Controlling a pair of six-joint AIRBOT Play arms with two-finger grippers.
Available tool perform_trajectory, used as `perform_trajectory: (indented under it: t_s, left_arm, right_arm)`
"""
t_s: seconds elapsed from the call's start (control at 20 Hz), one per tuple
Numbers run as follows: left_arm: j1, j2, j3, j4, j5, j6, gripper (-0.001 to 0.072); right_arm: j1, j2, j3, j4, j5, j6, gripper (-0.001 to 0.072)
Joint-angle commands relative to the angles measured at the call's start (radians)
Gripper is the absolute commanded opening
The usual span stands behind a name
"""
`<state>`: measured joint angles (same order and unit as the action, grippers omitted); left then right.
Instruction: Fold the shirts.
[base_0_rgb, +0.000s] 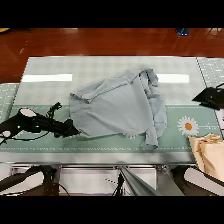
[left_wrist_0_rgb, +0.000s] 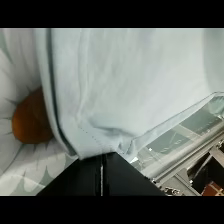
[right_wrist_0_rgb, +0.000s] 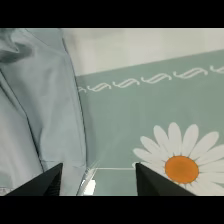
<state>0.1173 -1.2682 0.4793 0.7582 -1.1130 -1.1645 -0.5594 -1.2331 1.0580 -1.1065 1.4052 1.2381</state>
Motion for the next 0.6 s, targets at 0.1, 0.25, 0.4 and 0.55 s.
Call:
perform_trajectory:
  t_s: [0.1,0.25,0.4,0.55]
  left_arm:
    - [-0.003,0.044,0.008,-0.018,-0.024,0.02,0.0021]
    - [-0.003,0.074,0.01,-0.018,-0.034,0.021,0.0021]
    - [-0.003,0.085,0.027,-0.018,-0.05,0.02,0.0021]
    - [-0.003,0.085,0.064,-0.019,-0.05,0.021,0.0021]
  right_arm:
    - [-0.01,0.0,-0.291,0.152,-0.157,-0.041,0.0549]
    - [0.019,0.0,-0.407,0.235,-0.214,-0.1,0.0543]
    - [0.129,0.0,-0.444,0.233,-0.279,-0.099,0.0542]
    - [0.247,0.0,-0.449,0.216,-0.404,0.006,0.0542]
